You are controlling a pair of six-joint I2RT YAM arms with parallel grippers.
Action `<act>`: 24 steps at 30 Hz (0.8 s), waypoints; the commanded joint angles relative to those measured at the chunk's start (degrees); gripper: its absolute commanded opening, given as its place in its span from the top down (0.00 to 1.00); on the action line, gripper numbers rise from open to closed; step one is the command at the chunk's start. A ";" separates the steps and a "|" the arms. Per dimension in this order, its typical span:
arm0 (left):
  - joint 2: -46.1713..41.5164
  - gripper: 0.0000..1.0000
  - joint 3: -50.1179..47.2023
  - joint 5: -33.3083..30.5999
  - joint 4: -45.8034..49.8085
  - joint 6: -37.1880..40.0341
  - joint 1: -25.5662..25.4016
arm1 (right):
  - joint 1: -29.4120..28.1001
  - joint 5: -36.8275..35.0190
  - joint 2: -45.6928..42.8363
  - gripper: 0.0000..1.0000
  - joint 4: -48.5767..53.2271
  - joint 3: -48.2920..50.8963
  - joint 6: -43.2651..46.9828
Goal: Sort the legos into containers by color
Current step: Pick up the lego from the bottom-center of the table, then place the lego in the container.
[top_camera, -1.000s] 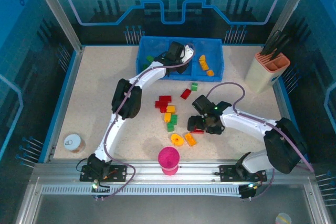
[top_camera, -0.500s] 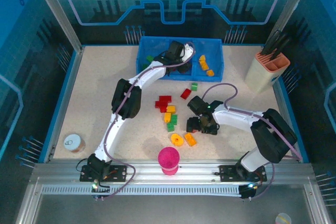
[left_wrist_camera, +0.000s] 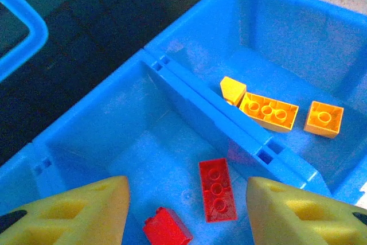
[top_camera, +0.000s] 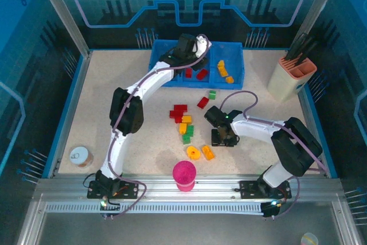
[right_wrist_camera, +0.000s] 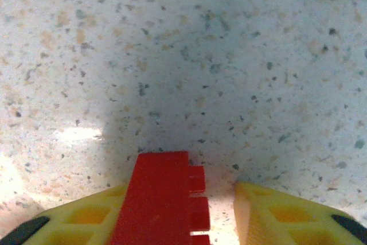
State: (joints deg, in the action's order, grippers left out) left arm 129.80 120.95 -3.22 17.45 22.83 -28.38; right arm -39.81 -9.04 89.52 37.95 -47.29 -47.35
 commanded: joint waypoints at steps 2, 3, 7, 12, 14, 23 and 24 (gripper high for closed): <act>-5.39 0.43 -3.85 -1.36 0.49 0.64 -0.01 | -0.83 0.87 2.32 0.66 -4.47 -0.89 2.50; -6.90 0.43 -4.56 -2.09 0.86 0.55 -0.01 | -0.80 0.77 2.33 0.68 -4.60 -0.88 2.92; -14.83 0.42 -8.85 -4.22 2.82 -0.21 0.08 | -0.24 0.67 2.00 0.75 -4.08 -1.81 6.14; -27.57 0.40 -18.83 -5.92 5.41 -2.26 0.17 | 1.33 -1.60 0.21 0.79 1.59 -7.89 14.14; -33.06 0.39 -23.82 -6.46 7.18 -3.73 0.17 | 2.07 -3.84 -0.13 0.79 3.82 -11.75 18.66; -58.32 0.36 -46.50 -8.33 13.49 -14.22 0.17 | 4.66 -6.31 9.17 0.78 0.35 -34.73 36.94; -60.90 0.36 -48.15 -7.82 14.63 -15.21 0.17 | 4.87 -6.52 11.42 0.78 -0.30 -37.73 38.17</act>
State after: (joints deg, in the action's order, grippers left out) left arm 73.01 76.53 -10.31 26.96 12.75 -28.38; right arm -35.46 -14.26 95.90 39.31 -80.05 -16.99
